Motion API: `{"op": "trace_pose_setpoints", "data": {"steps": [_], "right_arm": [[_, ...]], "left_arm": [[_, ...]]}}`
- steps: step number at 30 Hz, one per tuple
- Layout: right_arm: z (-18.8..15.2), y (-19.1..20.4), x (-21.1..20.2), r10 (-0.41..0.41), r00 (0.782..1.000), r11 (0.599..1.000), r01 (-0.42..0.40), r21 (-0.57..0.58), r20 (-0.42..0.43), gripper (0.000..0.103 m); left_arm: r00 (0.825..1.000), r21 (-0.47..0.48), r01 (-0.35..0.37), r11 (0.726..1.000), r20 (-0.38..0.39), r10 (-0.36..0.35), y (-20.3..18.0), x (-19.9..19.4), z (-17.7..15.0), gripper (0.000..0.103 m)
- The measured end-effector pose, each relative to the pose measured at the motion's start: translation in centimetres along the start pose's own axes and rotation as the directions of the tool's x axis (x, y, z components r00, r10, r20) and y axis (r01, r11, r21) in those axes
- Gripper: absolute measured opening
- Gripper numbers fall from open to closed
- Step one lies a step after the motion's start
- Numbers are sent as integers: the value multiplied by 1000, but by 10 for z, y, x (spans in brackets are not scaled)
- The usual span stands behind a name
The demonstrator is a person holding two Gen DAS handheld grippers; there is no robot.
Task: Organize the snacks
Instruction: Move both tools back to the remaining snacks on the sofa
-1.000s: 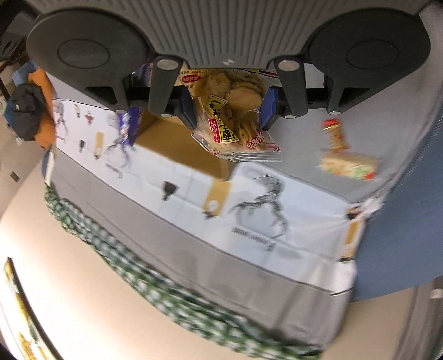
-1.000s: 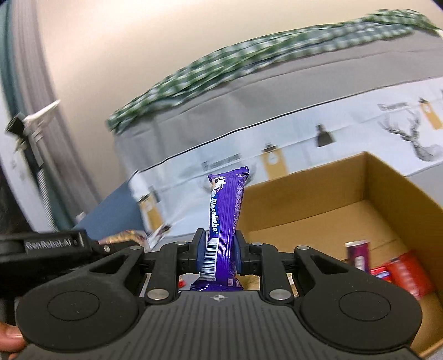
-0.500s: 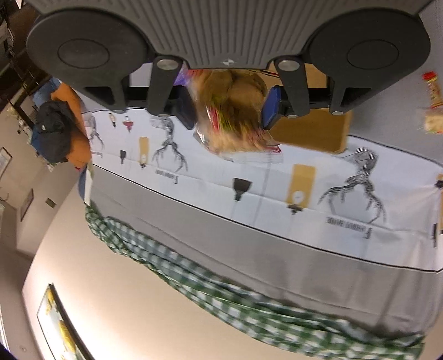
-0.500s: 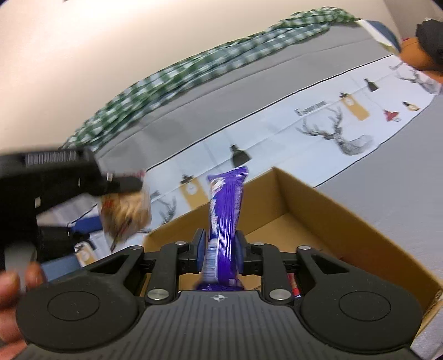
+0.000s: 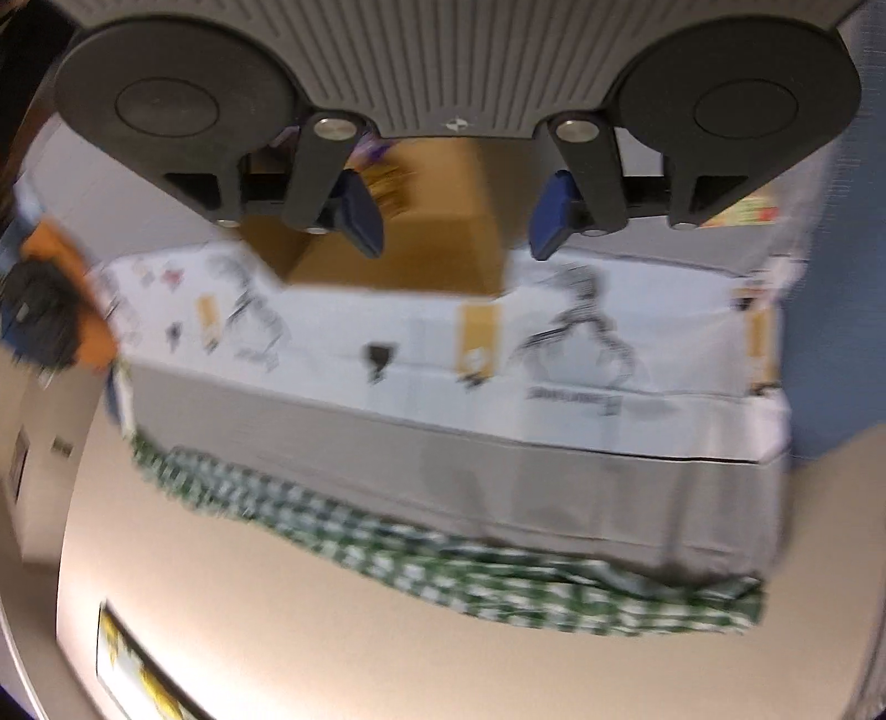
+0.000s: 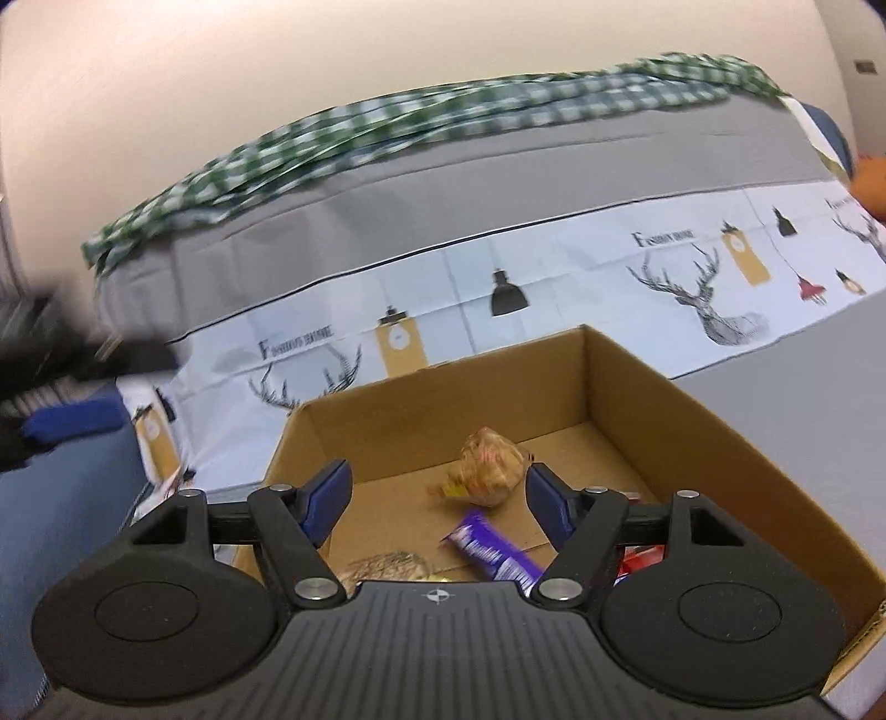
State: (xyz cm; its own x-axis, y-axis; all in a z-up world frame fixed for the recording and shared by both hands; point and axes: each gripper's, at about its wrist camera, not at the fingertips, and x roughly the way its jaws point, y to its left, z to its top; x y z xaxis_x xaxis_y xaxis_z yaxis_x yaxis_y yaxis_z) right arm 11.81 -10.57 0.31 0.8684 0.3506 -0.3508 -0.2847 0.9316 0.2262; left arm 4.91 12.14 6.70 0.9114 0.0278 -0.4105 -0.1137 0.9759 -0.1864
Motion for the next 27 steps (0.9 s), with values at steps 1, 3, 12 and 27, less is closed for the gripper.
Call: {"op": "trace_pose_setpoints", "data": {"steps": [1,3,12,27], "right_arm": [[-2,4,-1,6,1000,1000,-6,-17,0,71],[-6,10,-4,13,1000,999,-13,-48,8,71],[-32,50,-32,72,996,976,-57,-212,60,53],[-86,124,-64,253,967,873,-215,-437,30,18]], "left_arm": [[1000,13,-17,1000,-7,17,13,-7,-8,56],[998,40,-56,998,-34,58,41,-20,-26,39],[995,-185,-77,980,-77,64,135,-62,-84,27],[1000,-280,-25,960,11,29,145,-82,-81,33]]}}
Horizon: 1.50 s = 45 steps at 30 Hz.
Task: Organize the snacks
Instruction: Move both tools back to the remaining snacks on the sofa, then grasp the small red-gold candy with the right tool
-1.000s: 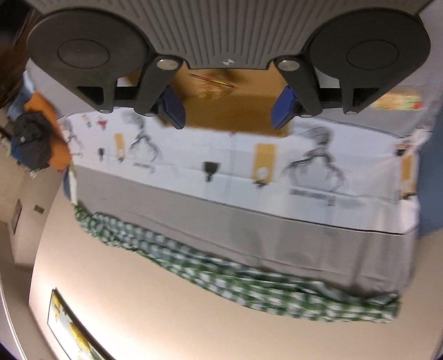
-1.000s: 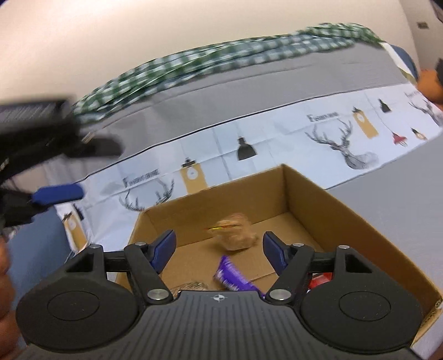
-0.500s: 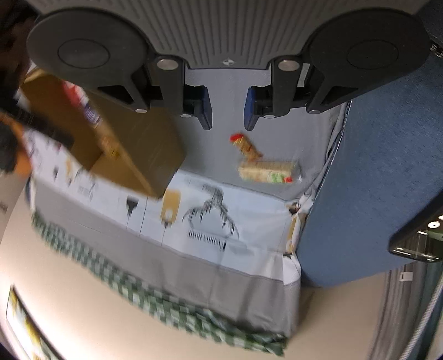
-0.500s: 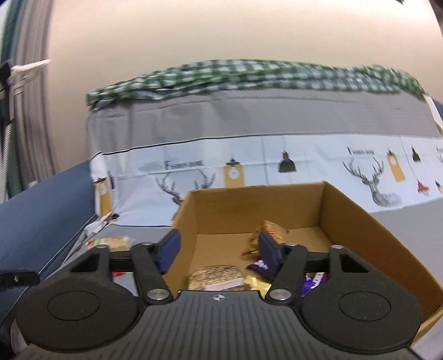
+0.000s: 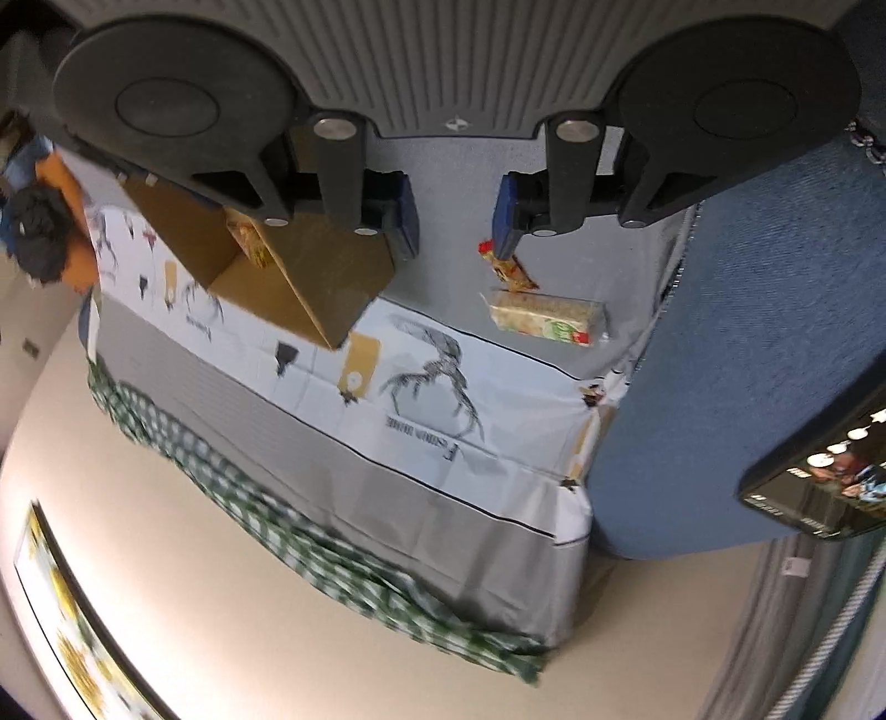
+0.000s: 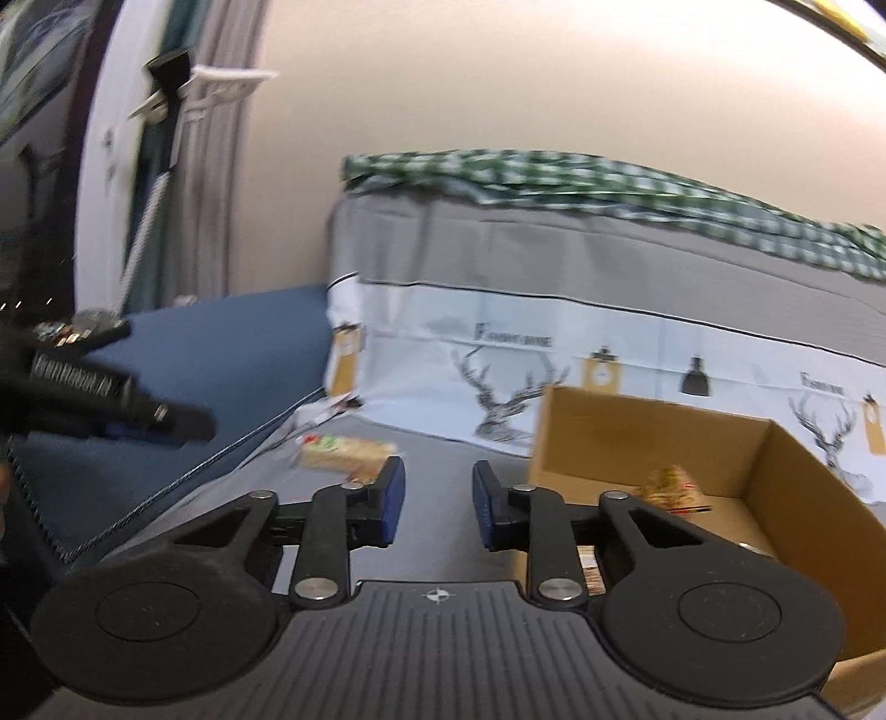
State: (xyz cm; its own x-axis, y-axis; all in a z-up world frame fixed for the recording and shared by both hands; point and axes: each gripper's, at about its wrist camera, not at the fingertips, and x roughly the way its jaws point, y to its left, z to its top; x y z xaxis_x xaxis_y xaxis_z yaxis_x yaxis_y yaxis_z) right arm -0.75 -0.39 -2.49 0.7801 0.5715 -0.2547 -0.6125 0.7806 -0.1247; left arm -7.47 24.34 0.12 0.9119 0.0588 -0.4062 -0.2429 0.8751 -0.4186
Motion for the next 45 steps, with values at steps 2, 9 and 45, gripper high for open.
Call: {"op": "trace_pose_setpoints", "data": {"steps": [2,9,45], "right_arm": [[-1,8,3,20,1000,1000,-20,-20,-9,11],[-3,30,26,70,995,996,-73,-51,-69,11],[-15,39,222,74,908,997,-57,54,-412,28]], "left_arm": [[1000,-6,-9,1000,17,9,1,-2,0,36],[995,-17,-24,1000,97,25,4,-9,-1,41],[991,-145,-24,989,127,43,34,-9,3,43]]}}
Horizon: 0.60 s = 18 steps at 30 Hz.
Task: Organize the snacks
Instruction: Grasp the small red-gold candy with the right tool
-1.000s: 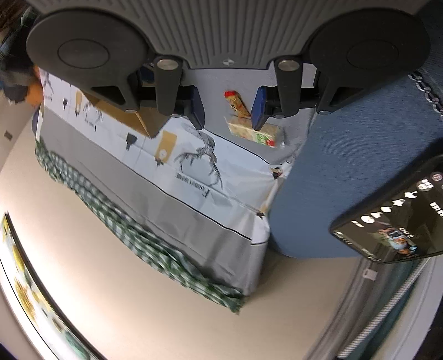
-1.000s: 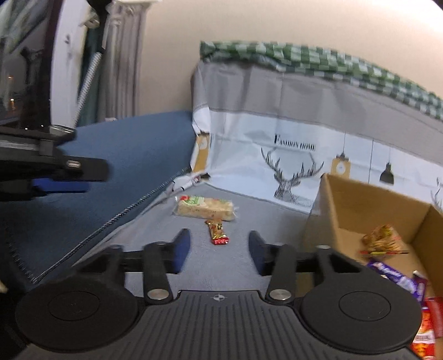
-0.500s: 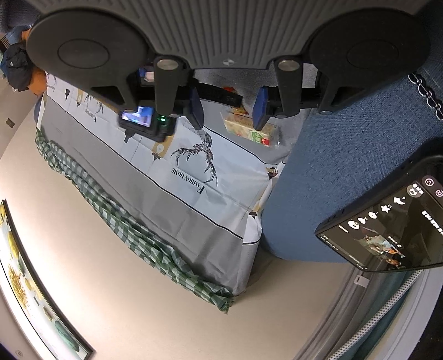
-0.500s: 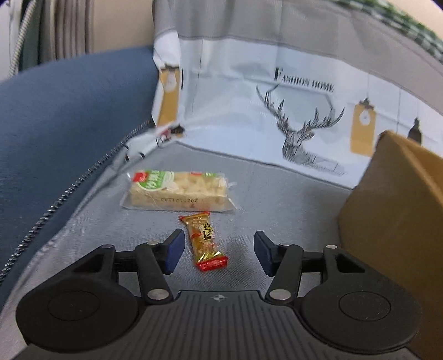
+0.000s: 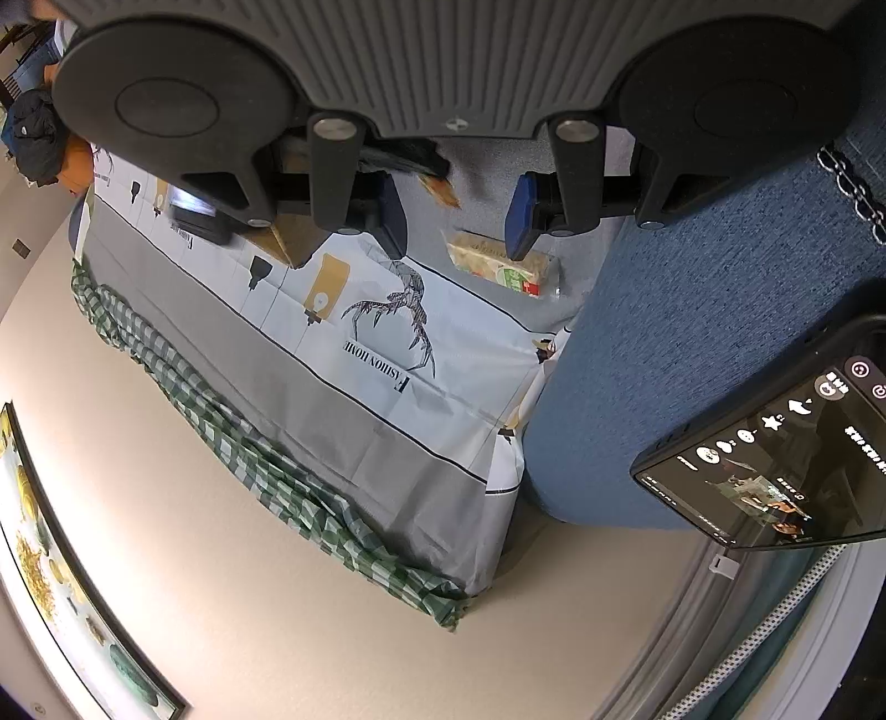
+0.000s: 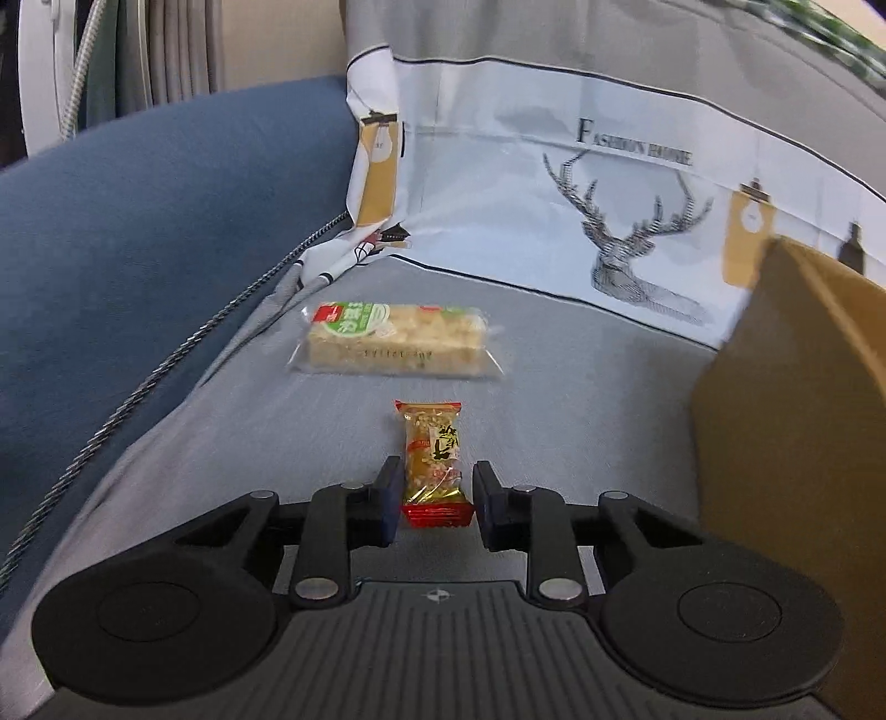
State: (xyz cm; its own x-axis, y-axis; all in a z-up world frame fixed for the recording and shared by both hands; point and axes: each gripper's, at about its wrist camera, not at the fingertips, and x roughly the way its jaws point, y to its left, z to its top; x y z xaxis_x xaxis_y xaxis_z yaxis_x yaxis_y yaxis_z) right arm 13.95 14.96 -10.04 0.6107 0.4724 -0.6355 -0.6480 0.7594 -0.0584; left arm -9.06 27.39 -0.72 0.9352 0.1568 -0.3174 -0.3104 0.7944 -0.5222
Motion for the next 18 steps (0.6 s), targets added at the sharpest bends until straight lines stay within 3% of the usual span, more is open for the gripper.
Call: {"op": "trace_pose_setpoints", "data": {"steps": [8,11,14,18], "right_arm": [[-36,4,-99,83,996,997,-84,-1,-38,28],[-52,2,-130,104,995,994,-104,30,-1,28],[-79,7,-147,72,995,997,-73,21,69,28],[-92,19,-133,69,997,997,-68,-23,40,28]], "left_arm": [[1000,25,-8,1000,-13,8,-5,-3,-1,44],[999,48,-18,999,-26,20,-9,0,-2,45],[999,71,-27,997,-40,30,-13,3,-3,47],[996,109,-39,993,-69,47,-20,8,-6,48]]}}
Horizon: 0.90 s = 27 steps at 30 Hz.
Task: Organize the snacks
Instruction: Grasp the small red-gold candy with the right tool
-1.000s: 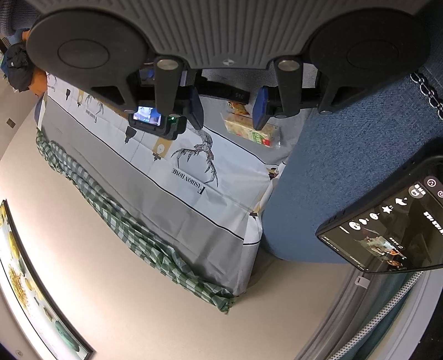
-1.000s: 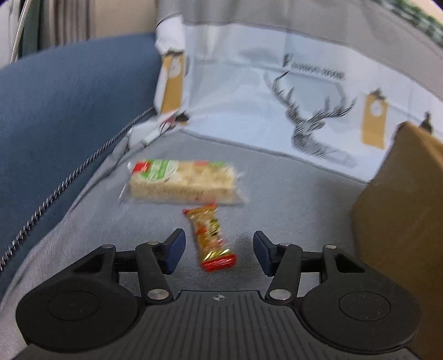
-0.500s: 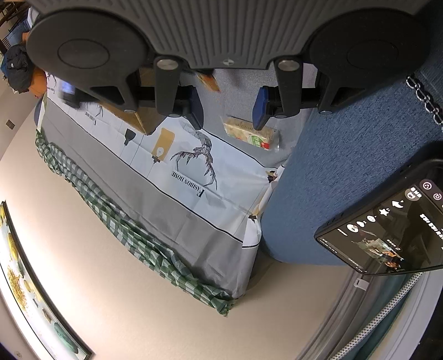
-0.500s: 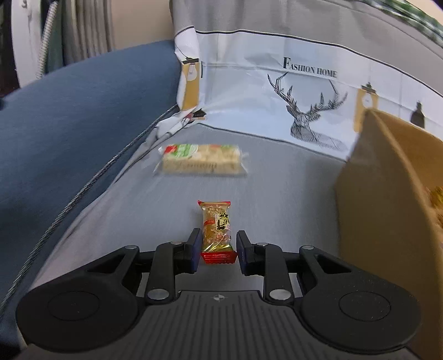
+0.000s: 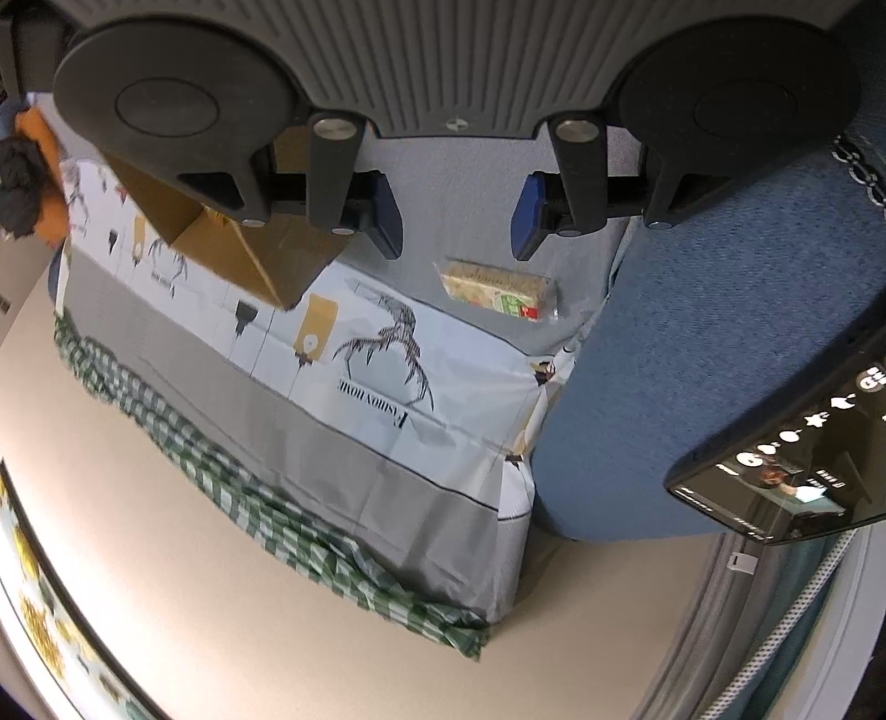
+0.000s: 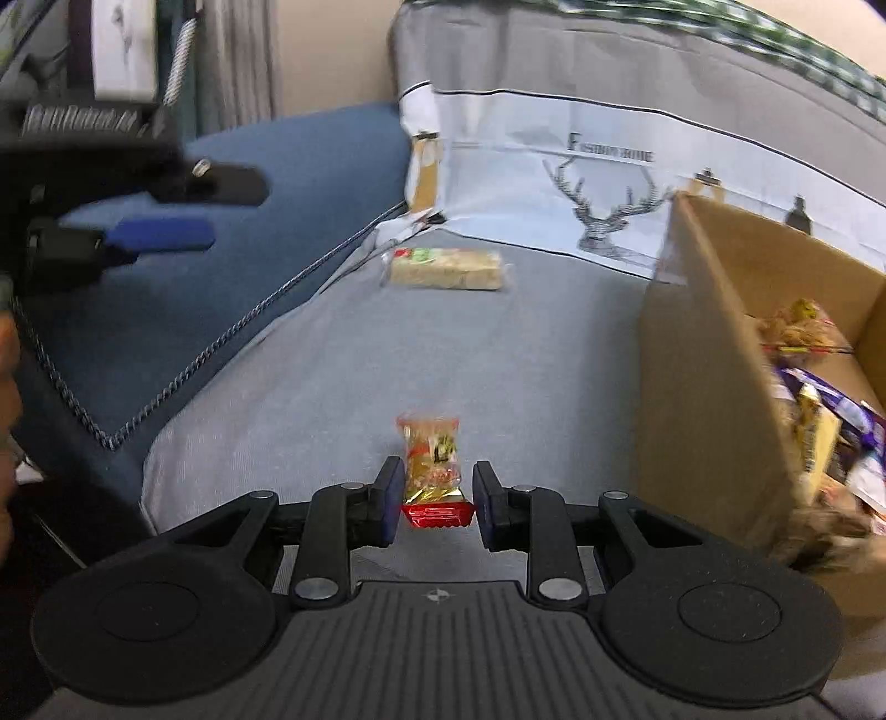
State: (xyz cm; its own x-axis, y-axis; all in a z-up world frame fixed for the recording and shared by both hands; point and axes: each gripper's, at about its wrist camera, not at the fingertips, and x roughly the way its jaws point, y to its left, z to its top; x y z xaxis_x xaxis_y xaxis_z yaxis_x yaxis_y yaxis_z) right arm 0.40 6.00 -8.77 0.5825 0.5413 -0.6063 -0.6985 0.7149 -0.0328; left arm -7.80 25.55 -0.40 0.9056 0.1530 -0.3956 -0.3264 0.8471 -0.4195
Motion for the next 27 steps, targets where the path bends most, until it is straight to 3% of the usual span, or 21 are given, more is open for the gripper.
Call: {"op": "trace_pose_setpoints", "data": {"steps": [5,7,10,12,16,20,27], "right_arm": [[0,-3,16,1,1000,999,-2,-35,-12,28],[1,-9,22,-8,1000,1000,8,-3,-27,28],[-1,-11,34,12,995,1000,-11,5,-95,28],[-5,-12,39,12,992,1000,-11,10,-126,29],[1,-12,39,54,989,998,-51,28,-139,29],[3,-13,40,58,986,998,-54,31,-154,28],[8,-18,42,99,979,994,-88,69,-177,28]], "left_arm": [[998,53,-26,998,-50,28,-9,9,-2,50],[994,64,-18,998,-106,24,-11,20,-1,54],[986,118,-30,993,-162,49,-18,39,4,59],[982,180,-51,982,-168,82,-27,55,7,69],[976,246,-61,967,-190,110,-43,98,24,77],[966,351,-70,934,-210,151,-59,154,36,86],[908,523,-100,846,-301,293,-50,249,33,92]]}}
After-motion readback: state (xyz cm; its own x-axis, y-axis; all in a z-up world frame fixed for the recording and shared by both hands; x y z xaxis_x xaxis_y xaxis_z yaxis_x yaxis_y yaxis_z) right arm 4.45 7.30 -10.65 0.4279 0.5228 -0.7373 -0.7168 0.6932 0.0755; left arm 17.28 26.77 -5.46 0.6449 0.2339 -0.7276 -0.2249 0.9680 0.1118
